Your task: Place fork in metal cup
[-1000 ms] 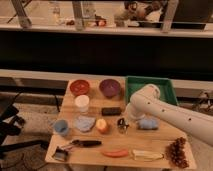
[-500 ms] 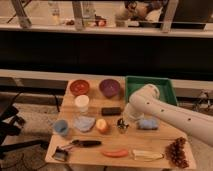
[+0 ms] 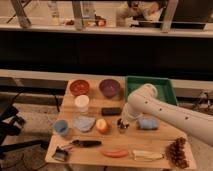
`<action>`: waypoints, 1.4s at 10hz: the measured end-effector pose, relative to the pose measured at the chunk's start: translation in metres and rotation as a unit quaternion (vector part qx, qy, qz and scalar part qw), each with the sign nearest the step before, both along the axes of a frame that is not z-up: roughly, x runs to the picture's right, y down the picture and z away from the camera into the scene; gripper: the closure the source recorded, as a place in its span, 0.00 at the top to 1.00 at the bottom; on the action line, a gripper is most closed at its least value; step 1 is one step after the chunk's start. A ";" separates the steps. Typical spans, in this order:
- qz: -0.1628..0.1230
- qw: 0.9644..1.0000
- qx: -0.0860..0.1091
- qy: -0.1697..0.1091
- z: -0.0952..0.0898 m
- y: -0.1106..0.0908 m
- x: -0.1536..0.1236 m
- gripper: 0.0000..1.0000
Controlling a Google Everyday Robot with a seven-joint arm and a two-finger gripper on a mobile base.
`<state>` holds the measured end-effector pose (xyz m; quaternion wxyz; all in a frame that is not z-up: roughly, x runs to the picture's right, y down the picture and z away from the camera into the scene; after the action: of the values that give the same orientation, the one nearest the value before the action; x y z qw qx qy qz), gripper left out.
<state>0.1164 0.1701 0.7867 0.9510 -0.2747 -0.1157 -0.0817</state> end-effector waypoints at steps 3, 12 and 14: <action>0.001 1.000 -0.003 0.001 0.001 0.002 0.002 0.00; 0.000 1.000 -0.005 -0.001 0.000 0.003 0.000 0.00; 0.000 1.000 -0.005 -0.001 0.000 0.003 0.000 0.00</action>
<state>0.1168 0.1731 0.7870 0.9494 -0.2799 -0.1171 -0.0817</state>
